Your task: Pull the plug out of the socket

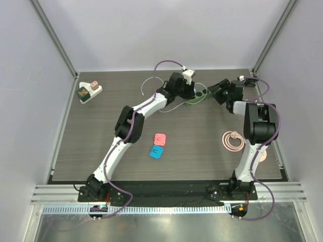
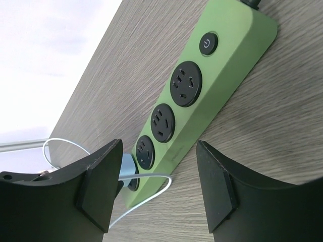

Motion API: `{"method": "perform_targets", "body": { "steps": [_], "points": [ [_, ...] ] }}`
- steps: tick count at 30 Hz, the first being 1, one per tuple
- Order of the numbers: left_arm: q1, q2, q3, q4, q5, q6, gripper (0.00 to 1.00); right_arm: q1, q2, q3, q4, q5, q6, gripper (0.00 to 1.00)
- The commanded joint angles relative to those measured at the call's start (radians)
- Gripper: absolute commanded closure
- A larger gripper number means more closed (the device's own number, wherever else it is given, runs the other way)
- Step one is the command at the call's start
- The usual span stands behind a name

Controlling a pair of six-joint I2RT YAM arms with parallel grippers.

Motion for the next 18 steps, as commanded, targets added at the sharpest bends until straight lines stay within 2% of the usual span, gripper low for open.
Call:
{"method": "perform_targets", "body": {
  "steps": [1, 9, 18],
  "points": [
    [0.011, -0.028, 0.054, -0.011, 0.133, -0.043, 0.98, 0.0, -0.002, 0.01, 0.018, -0.021, 0.036, 0.34],
    [0.032, -0.027, 0.071, -0.027, 0.173, -0.077, 1.0, 0.0, 0.002, -0.034, 0.037, 0.002, 0.12, 0.34],
    [0.051, -0.022, 0.072, 0.002, 0.214, -0.138, 1.0, 0.02, 0.046, -0.007, 0.003, 0.015, 0.148, 0.35]
  ]
}}
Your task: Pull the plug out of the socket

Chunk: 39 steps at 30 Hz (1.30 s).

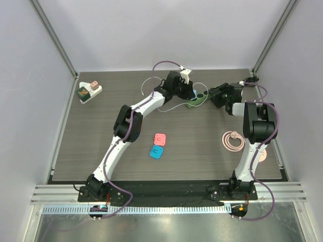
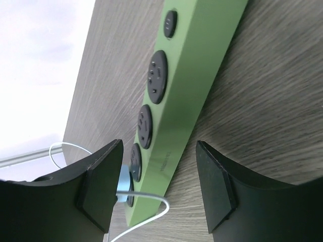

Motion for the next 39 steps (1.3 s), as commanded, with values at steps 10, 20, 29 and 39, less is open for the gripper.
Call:
{"method": "perform_targets", "body": {
  "steps": [10, 20, 29, 39],
  "points": [
    [0.018, -0.014, 0.07, 0.111, 0.125, -0.142, 1.0, 0.055, 0.102, 0.063, 0.034, 0.009, 0.05, 0.48],
    [0.023, 0.007, 0.07, 0.219, 0.073, -0.227, 1.0, 0.056, 0.118, 0.078, -0.084, 0.054, 0.002, 0.99],
    [0.079, 0.021, 0.034, 0.442, -0.015, -0.409, 1.0, 0.056, 0.081, 0.049, -0.135, 0.123, -0.028, 0.99],
    [0.096, 0.072, 0.147, 0.532, 0.036, -0.487, 1.0, 0.062, 0.049, 0.043, -0.192, 0.203, -0.068, 0.99]
  ]
}}
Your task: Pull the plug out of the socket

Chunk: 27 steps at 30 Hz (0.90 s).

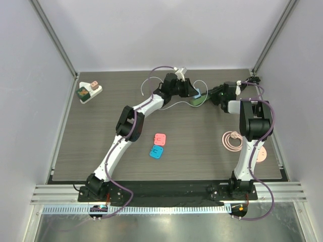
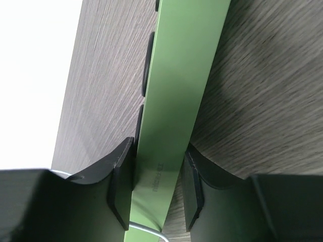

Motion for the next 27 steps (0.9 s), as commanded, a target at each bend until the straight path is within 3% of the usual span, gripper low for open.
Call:
{"method": "perform_targets", "body": {
  "steps": [1, 3, 7, 10, 12, 14, 17, 22, 24, 25, 27],
  "points": [
    [0.063, -0.063, 0.067, 0.33, -0.053, -0.094, 1.0, 0.009, -0.011, -0.03, -0.14, 0.033, -0.1, 0.99],
    [0.063, -0.08, -0.019, 0.495, -0.027, -0.14, 1.0, 0.009, 0.005, -0.02, -0.14, 0.015, -0.083, 0.99],
    [0.065, -0.126, -0.101, 0.614, -0.021, -0.154, 1.0, 0.009, 0.005, -0.018, -0.155, 0.038, -0.094, 0.99],
    [0.067, -0.155, -0.066, 0.467, -0.079, -0.09, 1.0, 0.041, -0.004, -0.012, -0.181, 0.077, -0.114, 0.99],
    [0.065, -0.138, 0.066, 0.207, -0.131, -0.042, 1.0, 0.058, -0.017, -0.004, -0.208, 0.144, -0.13, 0.99],
    [0.067, -0.129, 0.096, 0.16, -0.15, -0.049, 1.0, 0.072, -0.024, 0.003, -0.218, 0.16, -0.137, 0.99],
    [0.071, -0.146, 0.005, 0.336, -0.146, -0.121, 1.0, 0.075, -0.017, 0.008, -0.221, 0.15, -0.131, 0.99],
    [0.094, -0.077, 0.017, 0.525, -0.093, -0.266, 1.0, 0.064, 0.015, 0.008, -0.184, 0.059, -0.112, 0.99],
    [0.096, -0.064, 0.077, 0.451, -0.096, -0.263, 1.0, 0.067, 0.006, 0.003, -0.187, 0.073, -0.123, 0.99],
    [0.093, -0.06, 0.161, 0.237, -0.12, -0.187, 1.0, 0.07, -0.001, 0.01, -0.205, 0.147, -0.156, 0.99],
    [0.08, -0.058, 0.241, 0.041, -0.207, -0.11, 1.0, 0.083, -0.024, 0.01, -0.265, 0.203, -0.185, 0.99]
  ]
}}
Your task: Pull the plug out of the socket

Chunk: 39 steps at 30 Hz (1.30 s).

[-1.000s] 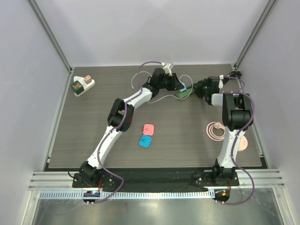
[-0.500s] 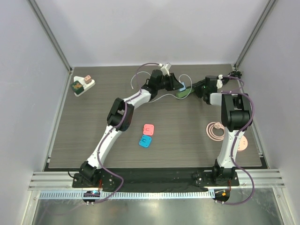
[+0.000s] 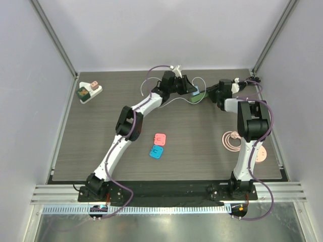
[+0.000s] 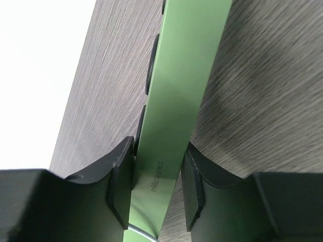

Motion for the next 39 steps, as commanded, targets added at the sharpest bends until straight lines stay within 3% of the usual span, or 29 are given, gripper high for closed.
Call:
{"method": "perform_targets", "body": {
  "steps": [1, 10, 12, 14, 15, 20, 22, 24, 28, 30, 33, 34, 35, 39],
  "points": [
    [0.052, -0.097, 0.218, -0.043, -0.207, 0.034, 1.0, 0.03, -0.041, -0.043, -0.216, 0.077, -0.19, 0.99],
    [0.063, -0.161, 0.112, -0.047, -0.224, 0.042, 1.0, 0.056, -0.026, -0.048, -0.23, 0.079, -0.205, 0.99],
    [0.077, -0.179, 0.023, 0.158, -0.121, -0.019, 1.0, 0.05, -0.017, -0.053, -0.211, 0.056, -0.2, 0.99],
    [0.086, -0.172, -0.058, 0.441, -0.06, -0.154, 1.0, 0.03, -0.003, -0.082, -0.159, -0.065, -0.158, 0.99],
    [0.09, -0.152, -0.048, 0.453, -0.058, -0.17, 1.0, 0.023, -0.008, -0.091, -0.127, -0.073, -0.148, 0.99],
    [0.075, -0.129, 0.101, 0.07, -0.168, -0.025, 1.0, 0.022, -0.023, -0.094, -0.157, -0.02, -0.16, 0.99],
    [0.054, -0.167, 0.115, -0.105, -0.309, 0.078, 1.0, 0.03, -0.037, -0.094, -0.17, 0.009, -0.168, 0.99],
    [0.019, -0.195, 0.116, -0.171, -0.468, 0.193, 1.0, 0.036, -0.041, -0.082, -0.191, 0.036, -0.182, 0.99],
    [0.003, -0.21, 0.118, -0.235, -0.523, 0.235, 1.0, 0.042, -0.038, -0.079, -0.191, 0.033, -0.183, 0.99],
    [0.011, -0.215, 0.101, -0.213, -0.491, 0.226, 1.0, 0.042, -0.04, -0.079, -0.185, 0.025, -0.185, 0.99],
    [0.079, -0.183, 0.009, 0.044, -0.231, -0.026, 1.0, 0.028, -0.037, -0.097, -0.138, -0.029, -0.167, 0.99],
    [0.096, -0.157, 0.02, 0.18, -0.177, -0.179, 1.0, 0.022, -0.031, -0.106, -0.127, -0.083, -0.156, 0.99],
    [0.118, -0.125, 0.052, 0.191, -0.114, -0.223, 1.0, 0.019, -0.031, -0.109, -0.122, -0.092, -0.154, 0.99],
    [0.121, -0.103, 0.08, 0.191, -0.118, -0.205, 1.0, 0.017, -0.037, -0.119, -0.116, -0.093, -0.174, 0.99]
  ]
}}
